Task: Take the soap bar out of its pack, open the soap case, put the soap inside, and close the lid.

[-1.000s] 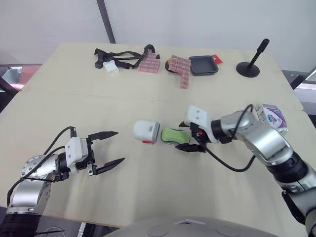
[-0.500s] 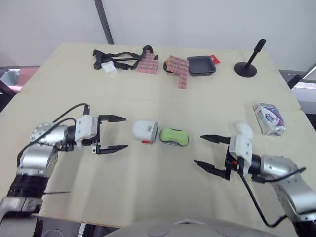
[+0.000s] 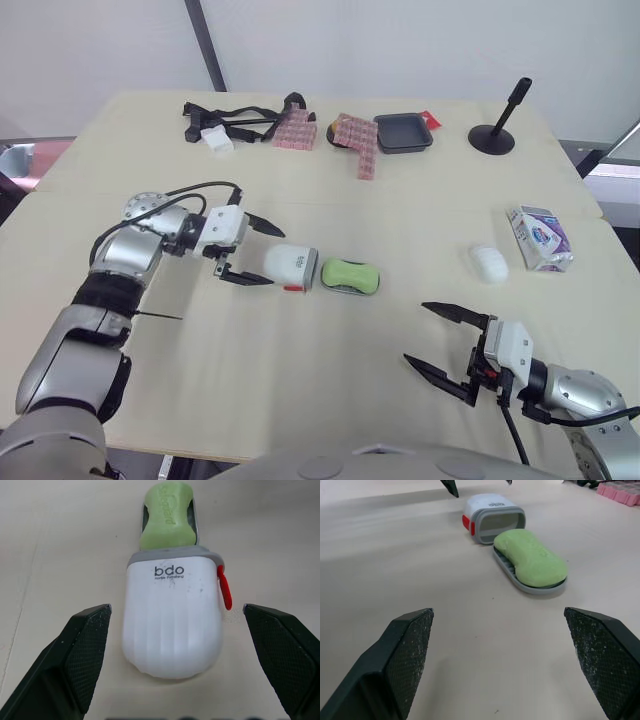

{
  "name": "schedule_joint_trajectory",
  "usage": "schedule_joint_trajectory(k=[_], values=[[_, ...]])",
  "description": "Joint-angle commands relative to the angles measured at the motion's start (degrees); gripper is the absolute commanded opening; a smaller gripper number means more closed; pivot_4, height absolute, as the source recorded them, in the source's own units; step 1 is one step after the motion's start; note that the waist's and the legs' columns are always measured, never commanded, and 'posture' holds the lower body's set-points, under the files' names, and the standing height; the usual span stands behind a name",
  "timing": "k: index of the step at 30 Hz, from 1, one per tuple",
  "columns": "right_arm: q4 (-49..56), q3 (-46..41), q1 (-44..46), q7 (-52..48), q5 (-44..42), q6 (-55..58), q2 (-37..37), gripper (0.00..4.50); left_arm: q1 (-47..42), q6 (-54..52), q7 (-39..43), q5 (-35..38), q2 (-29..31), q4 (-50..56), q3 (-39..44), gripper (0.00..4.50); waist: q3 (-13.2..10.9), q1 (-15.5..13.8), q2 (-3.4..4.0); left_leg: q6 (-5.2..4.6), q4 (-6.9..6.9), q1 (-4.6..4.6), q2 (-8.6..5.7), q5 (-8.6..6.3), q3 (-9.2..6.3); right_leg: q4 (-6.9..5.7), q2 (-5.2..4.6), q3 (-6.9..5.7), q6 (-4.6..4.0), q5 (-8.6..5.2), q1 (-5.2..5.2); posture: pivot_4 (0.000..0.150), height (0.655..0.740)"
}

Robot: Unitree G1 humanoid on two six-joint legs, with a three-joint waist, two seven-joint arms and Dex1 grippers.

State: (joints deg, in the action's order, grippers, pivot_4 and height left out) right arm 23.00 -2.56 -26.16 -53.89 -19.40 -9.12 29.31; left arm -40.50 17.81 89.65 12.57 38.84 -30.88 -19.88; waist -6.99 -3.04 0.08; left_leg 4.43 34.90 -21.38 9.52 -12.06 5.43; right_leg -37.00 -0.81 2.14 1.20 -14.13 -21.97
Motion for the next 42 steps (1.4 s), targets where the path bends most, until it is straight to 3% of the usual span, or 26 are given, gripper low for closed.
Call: schedule_joint_trajectory(k=[1, 11, 26, 42], values=[[2.7, -0.4, -0.4, 1.1, -0.3, -0.4, 0.7, 4.49, -1.9, 2.5, 2.9, -3.3, 0.5, -2.8, -2.6, 4.50, 0.0, 0.0, 0.00, 0.02, 0.00, 0.00, 0.00, 0.01, 0.00, 0.00, 0.00, 0.00, 0.00, 0.00, 0.01, 0.150, 0.7400], [3.3, 0.8, -0.9, 2.3, 0.4, -0.9, 0.9, 4.49, -2.0, 5.2, -3.9, -8.3, -4.6, -6.0, -1.0, 4.50, 0.0, -0.1, -0.02, 0.03, -0.02, 0.01, -0.01, 0.01, -0.15, 0.24, -0.05, -0.23, 0.01, 0.00, 0.26, 0.150, 0.7400], [4.8, 2.0, -0.8, 2.7, 0.5, -0.2, 2.9, 4.49, 0.6, -0.5, 1.5, -3.4, -4.1, 0.7, 2.4, 4.50, 0.0, -0.1, -0.02, 0.00, -0.05, -0.01, 0.00, 0.00, -0.19, 0.31, -0.06, -0.30, 0.01, 0.01, 0.28, 0.150, 0.7400], [2.5, 2.6, 1.9, 1.9, 0.6, 0.3, 3.6, 4.49, 0.7, 3.4, -2.0, -8.2, -5.9, -2.8, 1.6, 4.50, 0.0, -0.2, -0.01, -0.03, -0.06, -0.02, -0.01, -0.01, -0.19, 0.34, -0.07, -0.32, 0.01, 0.01, 0.28, 0.150, 0.7400]])
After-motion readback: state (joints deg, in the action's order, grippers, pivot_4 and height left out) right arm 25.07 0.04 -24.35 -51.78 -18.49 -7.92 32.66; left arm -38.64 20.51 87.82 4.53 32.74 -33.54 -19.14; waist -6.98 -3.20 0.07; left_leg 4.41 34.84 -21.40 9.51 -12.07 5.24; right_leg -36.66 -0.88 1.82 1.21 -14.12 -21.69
